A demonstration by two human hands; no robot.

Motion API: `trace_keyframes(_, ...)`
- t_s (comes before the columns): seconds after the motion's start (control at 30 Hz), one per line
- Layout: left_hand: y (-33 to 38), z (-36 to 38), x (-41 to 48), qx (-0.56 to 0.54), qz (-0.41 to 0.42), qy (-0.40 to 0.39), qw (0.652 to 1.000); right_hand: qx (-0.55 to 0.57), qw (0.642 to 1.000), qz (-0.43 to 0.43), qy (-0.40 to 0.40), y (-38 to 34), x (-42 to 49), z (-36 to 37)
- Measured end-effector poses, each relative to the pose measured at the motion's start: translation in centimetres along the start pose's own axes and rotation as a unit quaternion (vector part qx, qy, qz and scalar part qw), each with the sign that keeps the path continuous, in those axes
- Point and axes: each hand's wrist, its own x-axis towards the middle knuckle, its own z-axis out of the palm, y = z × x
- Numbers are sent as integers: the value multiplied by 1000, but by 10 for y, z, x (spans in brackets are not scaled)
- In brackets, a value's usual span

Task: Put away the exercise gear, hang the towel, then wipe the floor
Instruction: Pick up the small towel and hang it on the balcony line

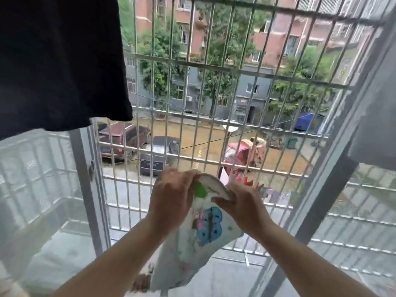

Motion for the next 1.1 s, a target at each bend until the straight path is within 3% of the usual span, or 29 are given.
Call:
trace_keyframes(0.4,-88,71,78,99,38,32,994,59,998,11,-6,87,111,39)
trace_keyframes(0.57,-110,93,117,154,15,64,986,38,998,-49,24,111,163,43)
trace_keyframes(0.7,-129,107,139,147,-14,77,986,9,997,-74,35,133,188,55)
trace_keyframes(1.1,-198,180,221,78,-7,43,996,-54,993,-11,101,191,280,78)
